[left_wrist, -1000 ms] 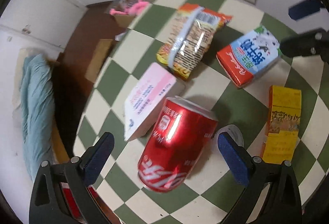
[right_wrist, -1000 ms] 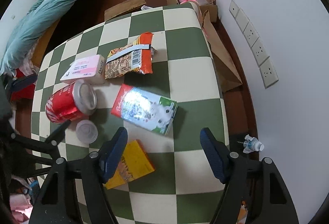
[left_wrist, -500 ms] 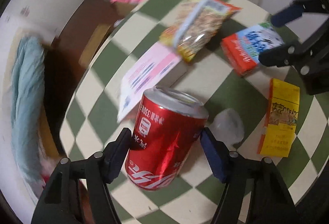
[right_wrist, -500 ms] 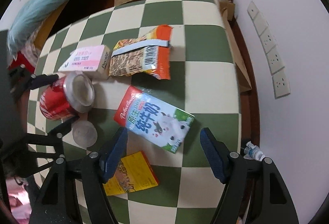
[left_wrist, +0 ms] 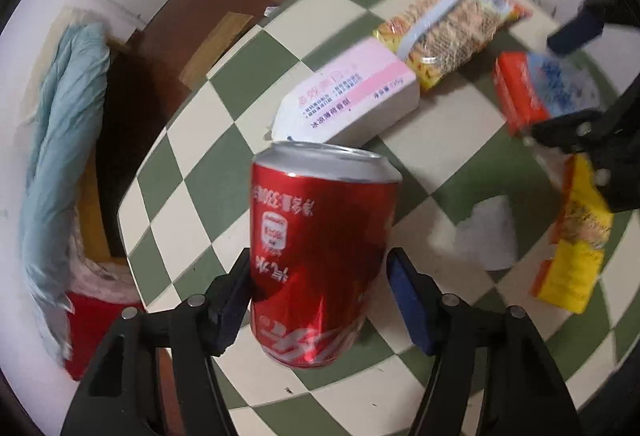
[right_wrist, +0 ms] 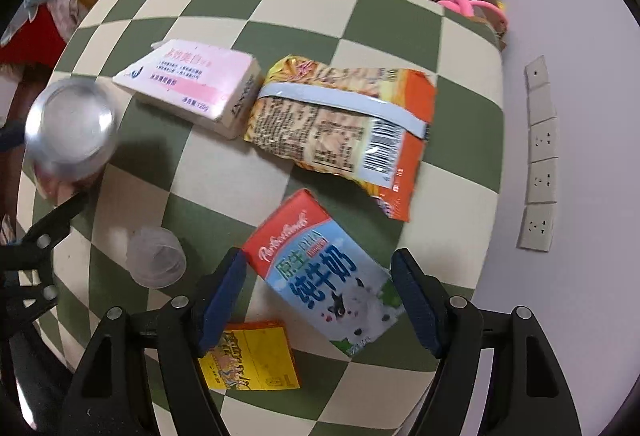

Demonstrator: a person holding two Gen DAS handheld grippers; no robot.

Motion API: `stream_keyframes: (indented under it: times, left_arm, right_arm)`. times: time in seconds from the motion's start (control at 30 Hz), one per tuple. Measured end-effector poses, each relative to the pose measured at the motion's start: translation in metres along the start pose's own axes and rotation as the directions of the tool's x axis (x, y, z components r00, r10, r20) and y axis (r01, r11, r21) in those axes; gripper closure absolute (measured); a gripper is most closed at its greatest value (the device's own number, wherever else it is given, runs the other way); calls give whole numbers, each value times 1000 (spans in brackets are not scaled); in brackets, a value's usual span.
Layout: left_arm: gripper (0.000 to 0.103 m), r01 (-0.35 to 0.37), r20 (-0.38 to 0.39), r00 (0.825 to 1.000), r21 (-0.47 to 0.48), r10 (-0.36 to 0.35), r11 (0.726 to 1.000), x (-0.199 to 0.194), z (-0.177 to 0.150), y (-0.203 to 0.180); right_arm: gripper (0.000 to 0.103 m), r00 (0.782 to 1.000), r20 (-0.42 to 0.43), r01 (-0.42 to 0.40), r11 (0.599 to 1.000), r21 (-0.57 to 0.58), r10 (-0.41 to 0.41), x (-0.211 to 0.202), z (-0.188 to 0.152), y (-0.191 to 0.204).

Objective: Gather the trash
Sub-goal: 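Grasp the red Coca-Cola can with the left tool while the right tool grasps the milk carton, then carry the can and milk carton toward the white bin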

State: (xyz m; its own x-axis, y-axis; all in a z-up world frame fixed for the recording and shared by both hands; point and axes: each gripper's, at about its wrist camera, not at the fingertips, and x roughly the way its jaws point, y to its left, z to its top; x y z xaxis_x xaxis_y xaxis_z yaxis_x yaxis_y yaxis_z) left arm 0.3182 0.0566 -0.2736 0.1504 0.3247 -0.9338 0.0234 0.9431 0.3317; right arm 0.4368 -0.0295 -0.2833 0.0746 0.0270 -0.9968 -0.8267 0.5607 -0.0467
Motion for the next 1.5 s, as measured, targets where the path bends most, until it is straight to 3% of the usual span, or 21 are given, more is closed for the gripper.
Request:
stream_keyframes:
  times: [0.13, 0.23, 0.33, 0.53, 0.73, 0.97, 1.17, 1.37, 1.5]
  left_arm:
    - [40, -47, -22, 999, 69, 48, 997, 15, 1, -4]
    - [42, -40, -21, 999, 44, 41, 998, 16, -2, 2]
    - [42, 6, -7, 1000, -5, -6, 1000, 10, -5, 17]
    - [42, 28, 28, 999, -144, -25, 989, -1, -16, 34]
    - [42, 22, 105, 994, -286, 8, 958, -28, -26, 52]
    - [42, 17, 241, 965, -445, 101, 895, -85, -52, 77]
    - [42, 34, 331, 925, -562, 188, 826, -139, -94, 113]
    - [42, 36, 360, 890, -668, 280, 743, -185, -158, 162]
    - [42, 11, 336, 877, -729, 343, 685, -203, -209, 194]
  right_arm:
    - [26, 999, -26, 19, 999, -38, -20, 6, -2, 5]
    - [26, 999, -38, 21, 999, -40, -23, 12, -3, 4]
    - [27, 998, -60, 24, 999, -36, -26, 22, -4, 1]
    - [34, 999, -40, 11, 1000, 5, -11, 29, -4, -6]
    - [39, 999, 20, -32, 996, 88, 31, 18, -13, -10]
    - [40, 983, 168, -109, 976, 189, 78, -21, -30, -11]
    - [40, 947, 303, -183, 952, 243, 105, -68, -41, 4]
    - [40, 898, 417, -239, 952, 193, 141, -125, -34, 55]
    - [40, 859, 477, -271, 955, 119, 184, -162, -25, 109]
